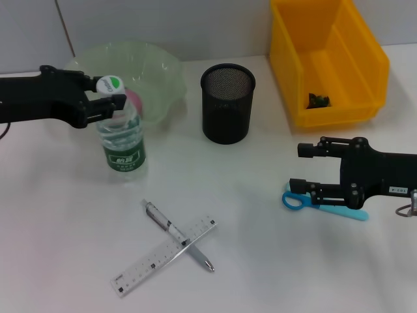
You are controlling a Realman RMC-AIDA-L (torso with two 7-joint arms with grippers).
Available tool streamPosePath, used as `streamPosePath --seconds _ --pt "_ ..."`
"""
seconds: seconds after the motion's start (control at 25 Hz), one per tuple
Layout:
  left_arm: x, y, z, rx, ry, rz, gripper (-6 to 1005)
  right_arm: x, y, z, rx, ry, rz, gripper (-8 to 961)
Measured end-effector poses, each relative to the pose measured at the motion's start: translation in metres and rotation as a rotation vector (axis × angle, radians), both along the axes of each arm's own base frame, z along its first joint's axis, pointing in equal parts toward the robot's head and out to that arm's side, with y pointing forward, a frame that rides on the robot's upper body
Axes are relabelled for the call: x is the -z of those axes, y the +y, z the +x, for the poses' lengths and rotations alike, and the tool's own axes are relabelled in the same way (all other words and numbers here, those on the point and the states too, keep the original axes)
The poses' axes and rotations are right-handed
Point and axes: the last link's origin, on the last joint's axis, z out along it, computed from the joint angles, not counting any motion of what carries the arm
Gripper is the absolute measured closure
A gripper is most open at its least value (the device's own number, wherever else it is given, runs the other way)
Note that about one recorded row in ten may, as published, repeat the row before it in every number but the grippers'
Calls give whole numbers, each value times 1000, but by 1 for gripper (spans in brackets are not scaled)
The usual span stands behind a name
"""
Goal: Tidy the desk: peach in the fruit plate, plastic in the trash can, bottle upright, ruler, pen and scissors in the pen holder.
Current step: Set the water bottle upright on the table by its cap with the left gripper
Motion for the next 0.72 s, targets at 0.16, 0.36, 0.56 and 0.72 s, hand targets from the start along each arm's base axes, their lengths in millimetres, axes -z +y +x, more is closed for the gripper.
streamPosePath --seconds 0.16,0.36,0.56,0.72 --pt "-9 -2 -5 -19 -20 7 565 0 0 0 1 1 1 249" --pt "-14 -3 -10 -40 -25 9 565 0 0 0 1 2 1 249" --pt "-21 -5 -19 -67 -24 23 565 1 0 0 1 3 1 249" --pt "-26 -6 -28 -93 -22 30 565 1 0 -1 1 4 1 249"
